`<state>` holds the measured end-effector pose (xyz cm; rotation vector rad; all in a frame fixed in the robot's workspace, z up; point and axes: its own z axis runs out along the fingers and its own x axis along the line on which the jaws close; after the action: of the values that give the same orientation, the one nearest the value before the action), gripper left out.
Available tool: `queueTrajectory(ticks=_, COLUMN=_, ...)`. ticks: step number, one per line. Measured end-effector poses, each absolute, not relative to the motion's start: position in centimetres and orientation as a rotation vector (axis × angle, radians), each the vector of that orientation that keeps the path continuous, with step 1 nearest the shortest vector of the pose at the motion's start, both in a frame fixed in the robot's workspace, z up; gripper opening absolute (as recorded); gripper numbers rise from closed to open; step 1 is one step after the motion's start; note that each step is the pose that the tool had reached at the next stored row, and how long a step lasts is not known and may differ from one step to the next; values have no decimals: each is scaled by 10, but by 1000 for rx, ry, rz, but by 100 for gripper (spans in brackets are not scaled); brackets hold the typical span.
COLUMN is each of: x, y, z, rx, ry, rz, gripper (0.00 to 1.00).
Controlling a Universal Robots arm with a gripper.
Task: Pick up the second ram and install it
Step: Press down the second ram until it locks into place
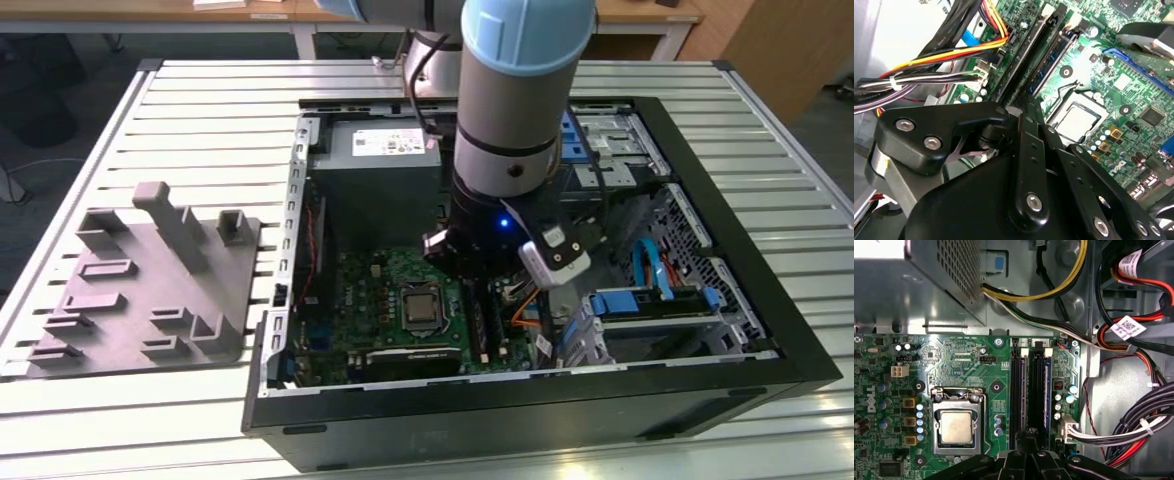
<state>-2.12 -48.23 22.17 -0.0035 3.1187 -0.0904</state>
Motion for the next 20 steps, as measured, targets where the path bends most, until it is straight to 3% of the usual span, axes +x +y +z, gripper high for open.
queueTrajectory(ticks=20, x=-21, y=-484, z=216, rx=-4, ry=3118, rz=-91, gripper=10)
